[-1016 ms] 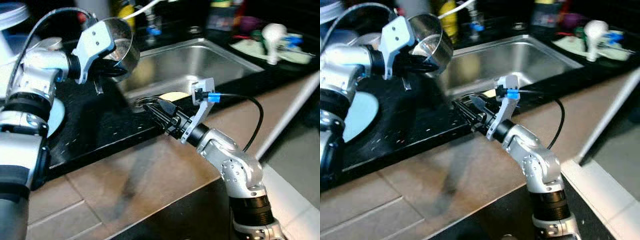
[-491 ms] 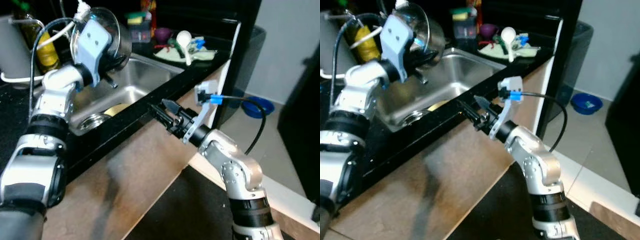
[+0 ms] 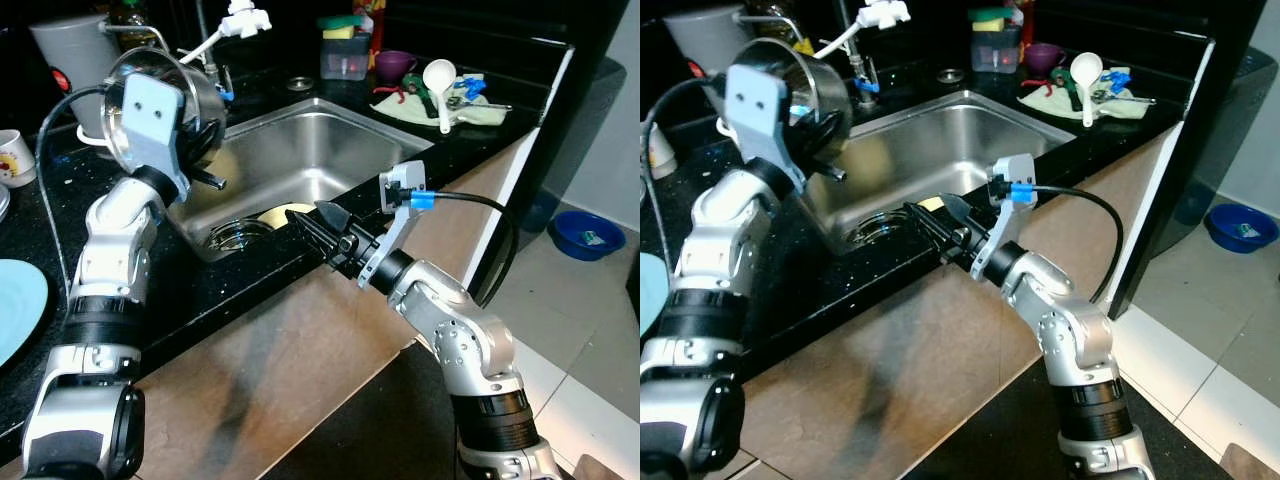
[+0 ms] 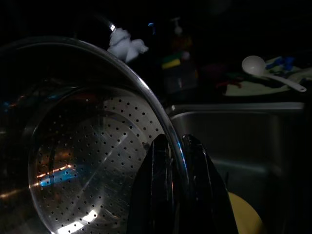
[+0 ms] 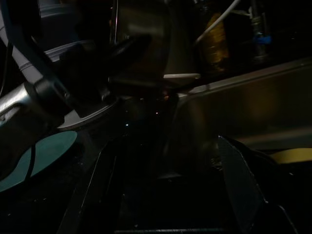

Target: Kitchen organization

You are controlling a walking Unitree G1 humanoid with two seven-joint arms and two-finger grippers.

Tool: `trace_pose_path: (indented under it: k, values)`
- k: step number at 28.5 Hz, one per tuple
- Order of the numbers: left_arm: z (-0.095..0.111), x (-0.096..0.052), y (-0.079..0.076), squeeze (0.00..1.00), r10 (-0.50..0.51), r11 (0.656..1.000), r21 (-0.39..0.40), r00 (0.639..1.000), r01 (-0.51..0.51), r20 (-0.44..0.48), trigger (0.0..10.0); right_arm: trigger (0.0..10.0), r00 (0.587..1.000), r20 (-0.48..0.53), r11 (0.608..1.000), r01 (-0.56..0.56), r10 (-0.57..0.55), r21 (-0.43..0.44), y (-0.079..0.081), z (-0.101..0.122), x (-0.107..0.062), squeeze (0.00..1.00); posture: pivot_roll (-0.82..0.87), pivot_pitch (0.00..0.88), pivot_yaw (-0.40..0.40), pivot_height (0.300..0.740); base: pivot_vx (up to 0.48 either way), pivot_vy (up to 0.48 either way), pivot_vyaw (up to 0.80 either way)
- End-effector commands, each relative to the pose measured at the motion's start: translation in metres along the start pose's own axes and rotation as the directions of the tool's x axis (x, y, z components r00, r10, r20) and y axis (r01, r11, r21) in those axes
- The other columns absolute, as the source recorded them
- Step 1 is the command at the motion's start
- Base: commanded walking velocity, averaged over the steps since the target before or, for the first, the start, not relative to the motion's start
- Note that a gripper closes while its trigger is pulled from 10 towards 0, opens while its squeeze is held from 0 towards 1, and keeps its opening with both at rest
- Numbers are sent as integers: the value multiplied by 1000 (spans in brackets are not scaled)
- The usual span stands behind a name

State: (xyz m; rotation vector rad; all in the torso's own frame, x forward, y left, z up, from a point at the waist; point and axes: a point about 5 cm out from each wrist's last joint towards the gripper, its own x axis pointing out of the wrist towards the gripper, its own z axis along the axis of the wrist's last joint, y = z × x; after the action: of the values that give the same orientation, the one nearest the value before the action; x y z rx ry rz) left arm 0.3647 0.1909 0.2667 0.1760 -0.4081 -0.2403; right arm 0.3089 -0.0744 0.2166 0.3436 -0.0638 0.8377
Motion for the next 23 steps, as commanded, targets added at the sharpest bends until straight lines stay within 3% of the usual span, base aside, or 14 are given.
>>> trace_pose_path:
  k: [1, 12, 18, 23]
  values:
    - [1, -3, -9, 0, -15, 1000, -22, 1000, 15, -6, 10000, 10000, 1000, -1, 1000, -14, 14, -6, 1, 0, 4, 0, 3, 0, 37, 740, 0, 0, 0]
    - [-16, -6, -17, 0, -102, 993, 44, 986, 108, -129, 10000, 10000, 1000, 3, 1000, -19, 19, -16, 1, 3, 6, 0, -12, 0, 35, 740, 0, 0, 0]
    - [-28, -5, -22, 0, -227, 973, -1, 959, 230, -168, 10000, 10000, 1000, -1, 1000, -16, 16, -23, 1, 5, 4, 0, -29, 0, 31, 740, 0, 0, 0]
    - [-45, 4, -12, 0, -284, 959, -52, 931, 279, -231, 10000, 10000, 1000, -13, 1000, -12, 12, -26, 2, 6, -3, 0, -63, 17, 28, 740, 0, 0, 0]
